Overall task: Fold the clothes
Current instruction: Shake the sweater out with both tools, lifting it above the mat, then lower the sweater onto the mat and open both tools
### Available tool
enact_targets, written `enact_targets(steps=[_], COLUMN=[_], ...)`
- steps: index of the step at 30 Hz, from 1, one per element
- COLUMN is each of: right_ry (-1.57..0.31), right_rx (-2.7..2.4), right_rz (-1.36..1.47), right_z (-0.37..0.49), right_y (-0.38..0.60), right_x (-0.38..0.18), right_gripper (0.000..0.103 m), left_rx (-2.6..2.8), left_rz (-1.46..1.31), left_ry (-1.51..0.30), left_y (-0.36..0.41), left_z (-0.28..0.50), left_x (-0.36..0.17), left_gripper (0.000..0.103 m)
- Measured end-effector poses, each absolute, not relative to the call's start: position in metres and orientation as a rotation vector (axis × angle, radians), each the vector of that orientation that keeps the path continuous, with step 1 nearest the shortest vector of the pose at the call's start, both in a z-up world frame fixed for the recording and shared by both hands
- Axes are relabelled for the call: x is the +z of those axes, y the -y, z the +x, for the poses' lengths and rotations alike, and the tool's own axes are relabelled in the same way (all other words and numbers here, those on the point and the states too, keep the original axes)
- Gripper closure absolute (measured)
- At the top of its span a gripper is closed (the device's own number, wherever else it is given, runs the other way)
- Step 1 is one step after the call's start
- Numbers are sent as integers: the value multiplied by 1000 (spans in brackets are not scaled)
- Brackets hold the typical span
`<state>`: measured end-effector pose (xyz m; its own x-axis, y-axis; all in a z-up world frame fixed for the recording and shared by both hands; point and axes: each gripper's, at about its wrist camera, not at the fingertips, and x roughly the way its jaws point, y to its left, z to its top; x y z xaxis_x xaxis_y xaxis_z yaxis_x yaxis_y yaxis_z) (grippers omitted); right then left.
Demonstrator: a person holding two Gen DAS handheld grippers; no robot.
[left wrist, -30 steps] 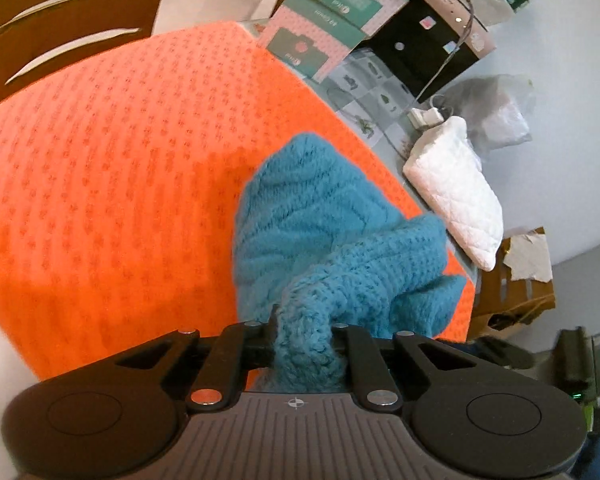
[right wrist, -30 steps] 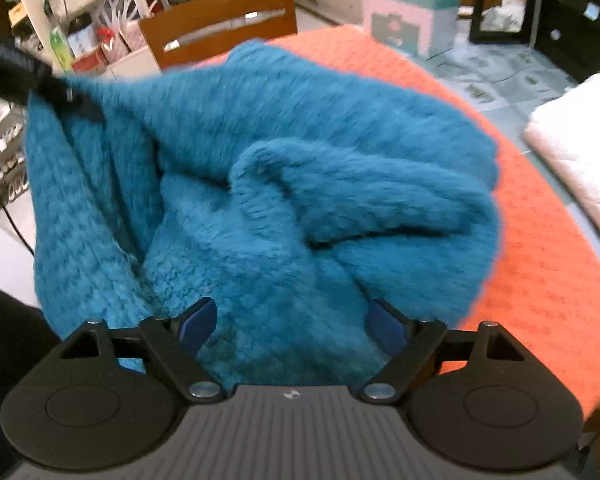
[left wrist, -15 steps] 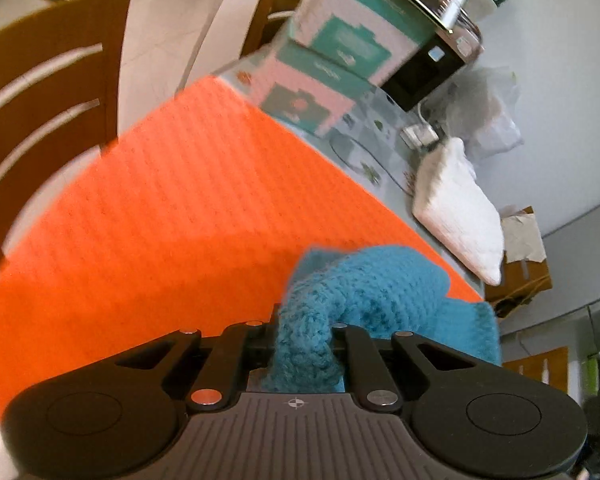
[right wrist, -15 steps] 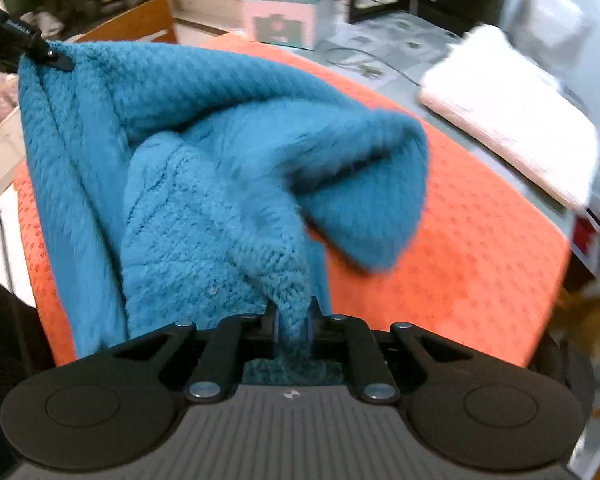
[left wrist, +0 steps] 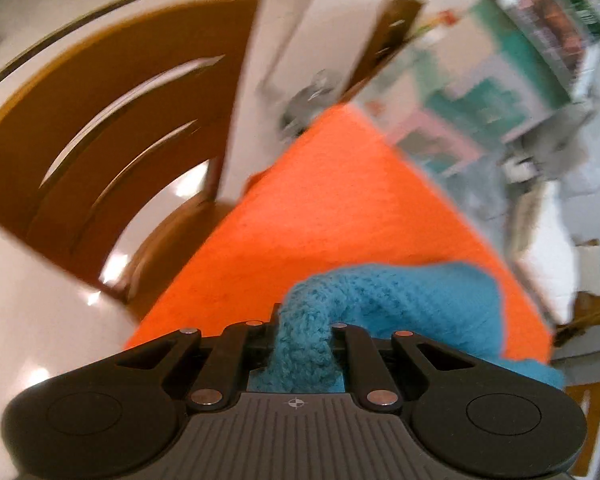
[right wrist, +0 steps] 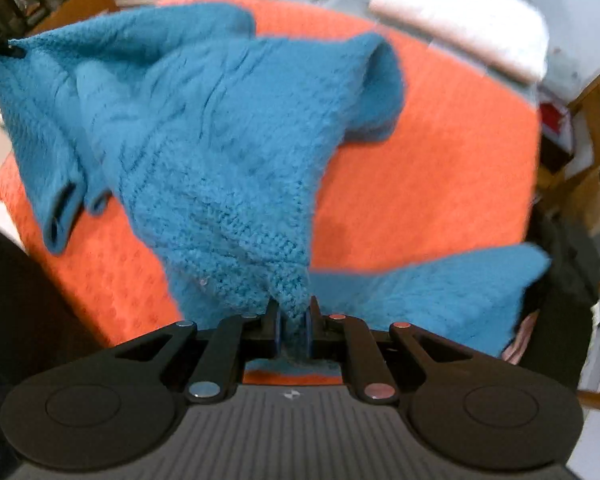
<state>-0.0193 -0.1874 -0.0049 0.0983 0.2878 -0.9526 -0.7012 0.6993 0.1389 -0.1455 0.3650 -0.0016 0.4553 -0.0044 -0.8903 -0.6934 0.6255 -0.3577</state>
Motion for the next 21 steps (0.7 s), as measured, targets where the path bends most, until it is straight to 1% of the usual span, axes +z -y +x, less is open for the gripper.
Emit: enact_targets(steps=[2,4,7,9,11,12,13,14,15,16,17,19,21], right_ry=[-1322,-1347,-1327,-1298,-1246,-1219,-1193,-1171,-1149,-1135,-1124,-1115,-1112], right_rx=[751,728,700,687,676,670,660,652,644,634,622,597,569], right_rz=[-376,-326,-266,-237,-214,-193,-169,-148,-126,-101,-75,-5,72], right_z=[-25,-22,-12,-5,3,9,15,22,29,38,48,68,87], right_y=[183,185,188,188,187,186,185,183,181,180,180,177,174], right_x=[-19,-23,-8,8,28,36,44,50,56,59,61,61,56], right_gripper=[89,86,81,77,74,67,63,54,50,50,47,45,37], left_rx=[521,526,533,525,498,480,459,435,412,391,370,338,307], left_rz=[-812,-842,-844,-821,-782,-766,-747,-727,-706,-683,-660,-615,-568], left_ry=[-1066,-1073,-1043,-1011,-977,-968,-965,-964,-965,-968,-971,-981,-987], left_y=[-368,-368,-364,-361,-355,-351,-347,-342,-337,-332,-327,-316,-307], left_z=[-154,-160,-163,-160,-149,-141,-133,-124,-114,-104,-93,-74,-56], left_x=[-22,-32,-25,-10,6,11,16,19,20,20,20,18,15], left_gripper=[88,84,66,45,40,37,34,32,28,26,25,24,23])
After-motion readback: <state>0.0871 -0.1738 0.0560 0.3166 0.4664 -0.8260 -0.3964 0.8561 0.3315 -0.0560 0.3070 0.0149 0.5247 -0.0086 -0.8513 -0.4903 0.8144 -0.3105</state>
